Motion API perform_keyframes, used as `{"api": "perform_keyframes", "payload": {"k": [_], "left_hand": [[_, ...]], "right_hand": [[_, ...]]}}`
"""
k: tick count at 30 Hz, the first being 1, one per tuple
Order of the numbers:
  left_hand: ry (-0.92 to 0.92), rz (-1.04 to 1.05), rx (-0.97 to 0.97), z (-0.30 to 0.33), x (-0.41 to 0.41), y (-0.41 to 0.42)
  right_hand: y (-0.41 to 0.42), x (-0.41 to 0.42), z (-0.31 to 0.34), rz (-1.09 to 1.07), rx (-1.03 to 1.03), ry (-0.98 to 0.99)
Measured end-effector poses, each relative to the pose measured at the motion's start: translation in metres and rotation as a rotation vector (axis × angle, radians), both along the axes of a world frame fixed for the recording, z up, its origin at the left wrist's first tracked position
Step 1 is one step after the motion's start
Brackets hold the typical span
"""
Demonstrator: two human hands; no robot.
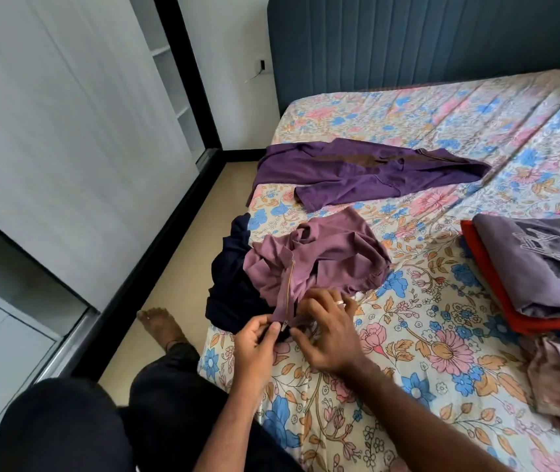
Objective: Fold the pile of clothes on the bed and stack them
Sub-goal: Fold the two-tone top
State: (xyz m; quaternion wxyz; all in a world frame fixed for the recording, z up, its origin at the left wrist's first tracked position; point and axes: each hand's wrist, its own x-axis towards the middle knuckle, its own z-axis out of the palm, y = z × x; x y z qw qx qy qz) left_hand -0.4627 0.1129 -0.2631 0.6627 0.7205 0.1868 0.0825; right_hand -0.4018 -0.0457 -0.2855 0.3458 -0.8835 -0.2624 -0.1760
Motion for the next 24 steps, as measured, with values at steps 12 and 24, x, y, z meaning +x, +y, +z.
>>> {"api": "perform_keyframes", "payload": {"k": [12,24], "left_hand": [[-0.032,0.014,-0.102,-0.005,0.004,0.002],[-0.044,-0.01,0.067,-0.012,0.022,-0.007]], "right_hand": [[0.013,-0.006,0.0,-0.044,-0.214,-0.167],[0.014,0.003,-0.004,-0.156,-0.092,-0.058]]}}
